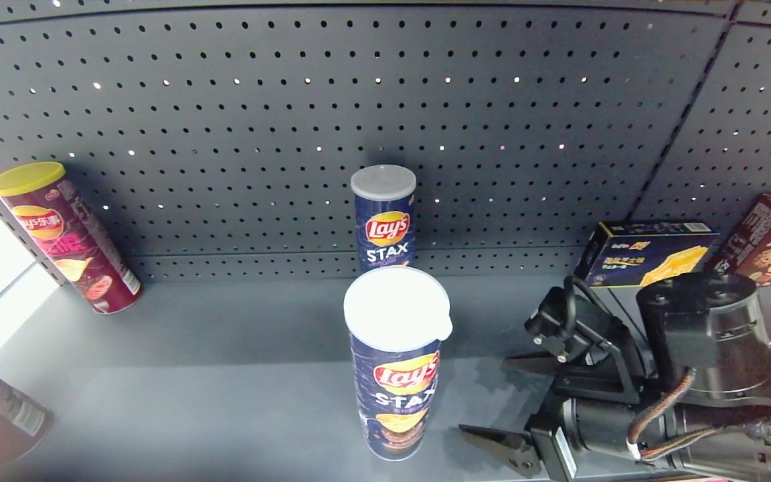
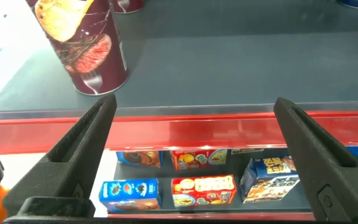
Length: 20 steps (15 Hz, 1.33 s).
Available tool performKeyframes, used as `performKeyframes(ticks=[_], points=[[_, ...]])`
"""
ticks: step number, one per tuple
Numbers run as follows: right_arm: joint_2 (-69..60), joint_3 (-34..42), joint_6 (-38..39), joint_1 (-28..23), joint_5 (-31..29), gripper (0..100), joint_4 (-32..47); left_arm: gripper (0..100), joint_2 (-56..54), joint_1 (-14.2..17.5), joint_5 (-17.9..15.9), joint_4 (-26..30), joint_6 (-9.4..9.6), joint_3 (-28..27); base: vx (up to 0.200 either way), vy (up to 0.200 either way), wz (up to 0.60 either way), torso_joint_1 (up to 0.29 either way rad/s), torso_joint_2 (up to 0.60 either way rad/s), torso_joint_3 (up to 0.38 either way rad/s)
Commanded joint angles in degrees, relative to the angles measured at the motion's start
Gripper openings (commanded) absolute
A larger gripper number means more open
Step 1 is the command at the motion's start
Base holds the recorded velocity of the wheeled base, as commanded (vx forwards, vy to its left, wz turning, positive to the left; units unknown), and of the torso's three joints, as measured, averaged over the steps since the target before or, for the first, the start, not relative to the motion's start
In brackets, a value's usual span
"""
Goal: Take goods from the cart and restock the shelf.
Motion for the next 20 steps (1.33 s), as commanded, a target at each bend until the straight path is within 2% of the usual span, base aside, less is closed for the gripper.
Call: performKeyframes(ticks=[1,5,7,8,9,11,13,15,17,19,20], points=[[-3.77,1.64,0.02,-0.67,0.02,100,-0.04,100,0.09,0.01,-0.01,0.00,0.06,-0.02,0.000,0.000,0.00,0.000,0.00,0.000],[-11.85,1.64,0.02,-5.94,-1.48,100,-2.67,100,0.09,0.01,-0.01,0.00,0.06,-0.02,0.000,0.000,0.00,0.000,0.00,0.000],[-23.10,6.39,-0.06,-12.27,-1.39,100,-2.59,100,0.09,0.01,-0.10,0.00,0.06,-0.02,0.000,0.000,0.00,0.000,0.00,0.000],[-26.79,8.23,-0.06,-13.50,-1.74,100,-2.59,100,0.09,0.01,-0.18,0.00,0.06,-0.02,0.000,0.000,0.00,0.000,0.00,0.000],[-31.10,10.78,0.20,-14.73,-3.50,100,-2.67,100,0.09,0.01,-0.18,0.00,0.06,-0.02,0.000,0.000,0.00,0.000,0.00,0.000],[-42.61,17.02,1.43,-15.52,-12.90,100,-2.50,100,0.09,0.01,-0.18,0.00,0.06,-0.02,0.000,0.000,0.00,0.000,0.00,0.000],[-51.23,22.38,2.40,-16.49,-16.42,100,-1.79,100,0.09,0.01,-0.10,0.00,0.06,-0.02,0.000,0.000,0.00,0.000,0.00,0.000],[-57.12,25.64,2.40,-18.16,-16.42,100,0.23,100,0.09,0.01,-0.10,0.00,0.06,-0.02,0.000,0.000,0.00,0.000,0.00,0.000],[-70.65,31.53,0.38,-18.24,-15.54,100,8.14,100,0.09,0.01,-0.10,0.00,0.06,-0.02,0.000,0.000,0.00,0.000,0.00,0.000],[-84.10,37.68,0.02,-17.45,-8.51,100,15.43,100,0.09,0.01,-0.18,0.00,0.06,-0.02,0.000,0.000,0.00,0.000,0.00,0.000],[-86.74,37.41,0.02,-18.51,-6.57,100,19.39,100,0.09,0.01,-0.27,0.00,0.06,-0.02,0.000,0.000,0.00,0.000,0.00,0.000]])
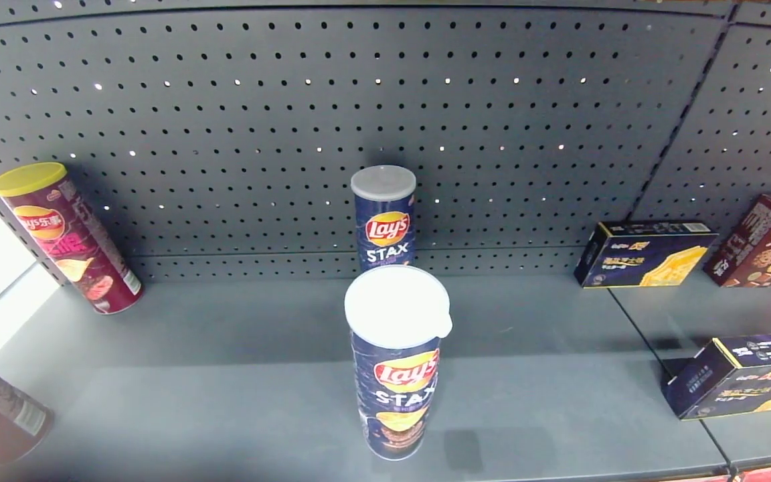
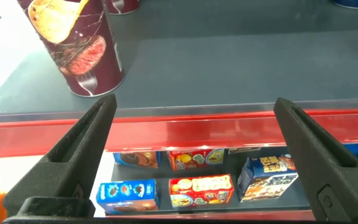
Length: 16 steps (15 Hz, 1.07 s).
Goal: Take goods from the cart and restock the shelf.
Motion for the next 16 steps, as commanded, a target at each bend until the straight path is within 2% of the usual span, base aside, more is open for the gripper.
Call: performKeyframes(ticks=[1,5,6,7,9,10,11,12,13,16], points=[[-16.34,5.13,-0.15,-0.93,3.66,100,8.69,100,0.09,0.01,-0.03,0.00,0.02,0.01,0.000,0.000,0.00,0.000,0.00,0.000],[-16.34,4.95,0.38,-1.37,5.07,100,9.21,100,0.09,0.01,-0.12,0.00,0.02,0.01,0.000,0.000,0.00,0.000,0.00,0.000],[-16.34,4.95,0.47,-4.19,4.28,100,9.21,100,0.09,0.01,-0.20,0.00,0.11,0.01,0.000,0.000,0.00,0.000,0.00,0.000],[-14.49,4.95,0.47,-10.87,3.57,100,9.21,100,0.09,0.01,-0.20,0.00,0.11,-0.08,0.000,0.000,0.00,0.000,0.00,0.000],[-11.85,5.04,0.65,-12.27,2.25,100,9.04,100,0.09,0.01,-0.20,0.00,0.11,-0.08,0.000,0.000,0.00,0.000,0.00,0.000],[-9.66,5.04,0.65,-20.71,1.73,100,9.04,100,0.09,0.01,-0.20,0.00,0.11,0.01,0.000,0.000,0.00,0.000,0.00,0.000],[-9.66,5.04,0.65,-20.71,1.73,100,9.04,100,0.09,0.01,-0.20,0.00,0.11,0.01,0.000,0.000,0.00,0.000,0.00,0.000],[-8.69,4.95,0.65,-34.42,7.00,100,9.21,100,0.09,0.01,-0.20,0.00,0.11,0.01,0.000,0.000,0.00,0.000,0.00,0.000],[-10.18,5.22,0.82,-36.27,11.75,100,8.69,100,0.09,0.01,-0.12,0.00,0.11,0.01,0.000,0.000,0.00,0.000,0.00,0.000],[-10.53,6.01,4.34,-36.18,13.50,100,6.40,100,0.09,0.01,-0.20,0.00,0.11,0.01,0.000,0.000,0.00,0.000,0.00,0.000]])
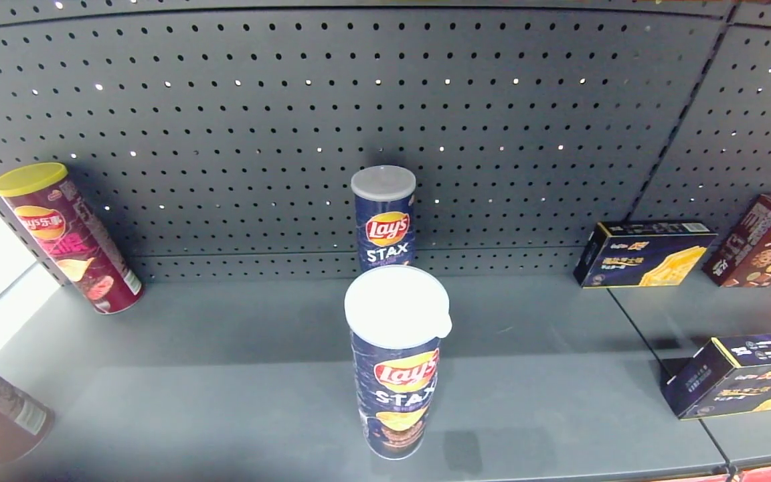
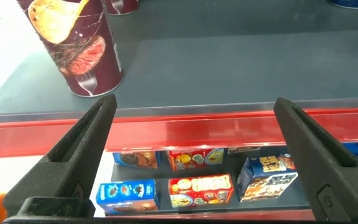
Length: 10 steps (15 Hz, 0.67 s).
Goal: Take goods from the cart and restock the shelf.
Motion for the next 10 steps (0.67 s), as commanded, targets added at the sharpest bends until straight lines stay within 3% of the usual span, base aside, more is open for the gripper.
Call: performKeyframes(ticks=[1,2,4,6,10], points=[[0.53,0.28,1.90,-1.15,5.35,100,0.02,100,0.09,0.01,-0.01,0.00,0.02,0.03,0.000,0.000,0.00,0.000,0.00,0.000],[0.45,0.37,1.90,-0.98,10.45,100,0.02,100,0.09,0.01,-0.01,0.00,0.02,0.03,0.000,0.000,0.00,0.000,0.00,0.000],[0.71,0.37,1.99,-0.98,10.27,100,0.11,100,0.09,0.01,-0.01,0.00,0.02,0.03,0.000,0.000,0.00,0.000,0.00,0.000],[1.94,0.55,1.90,-7.22,-3.17,100,-0.15,100,0.09,0.01,0.08,0.00,0.02,0.03,0.000,0.000,0.00,0.000,0.00,0.000],[-3.07,1.43,0.41,-10.21,-3.79,100,1.25,100,0.09,0.01,0.08,0.00,-0.07,0.03,0.000,0.000,0.00,0.000,0.00,0.000]])
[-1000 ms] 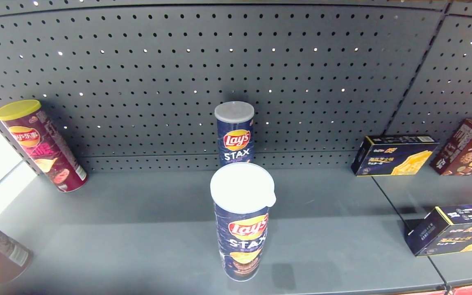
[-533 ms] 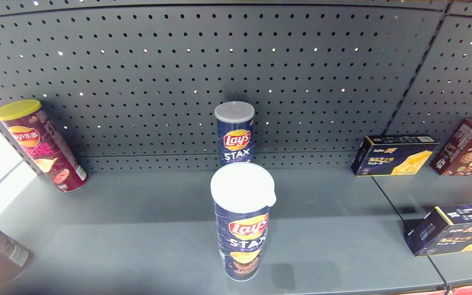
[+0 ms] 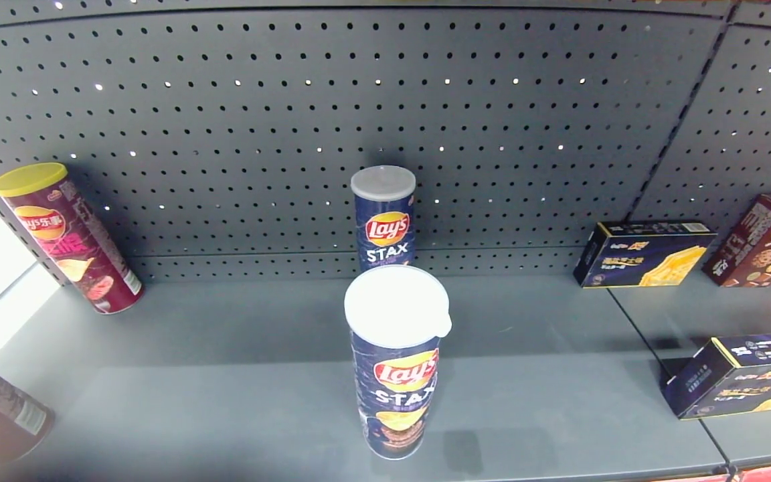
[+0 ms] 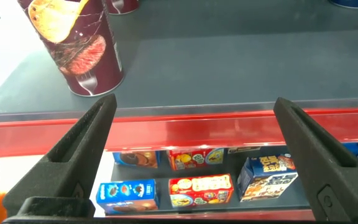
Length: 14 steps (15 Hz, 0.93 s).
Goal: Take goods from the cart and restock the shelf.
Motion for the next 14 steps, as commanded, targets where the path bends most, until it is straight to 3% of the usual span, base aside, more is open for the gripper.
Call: performKeyframes(ticks=[1,7,8,10,14], points=[[-3.66,0.24,-0.42,-1.60,0.23,100,0.13,100,0.09,0.01,0.02,0.00,-0.01,-0.02,0.000,0.000,0.00,0.000,0.00,0.000],[-1.28,0.15,-0.60,-0.72,-0.12,100,0.66,100,0.09,0.01,-0.07,0.00,-0.01,-0.02,0.000,0.000,0.00,0.000,0.00,0.000],[4.61,0.15,-0.60,5.17,-0.12,100,0.66,100,0.09,0.01,-0.16,0.00,-0.01,-0.02,0.000,0.000,0.00,0.000,0.00,0.000],[-1.37,0.24,-0.60,14.58,0.06,100,0.40,100,0.09,0.01,-0.69,0.00,-0.01,-0.11,0.000,0.000,0.00,0.000,0.00,0.000],[-4.27,0.24,-0.51,16.16,0.14,100,0.31,100,0.09,0.01,-0.69,0.00,0.08,-0.02,0.000,0.000,0.00,0.000,0.00,0.000]])
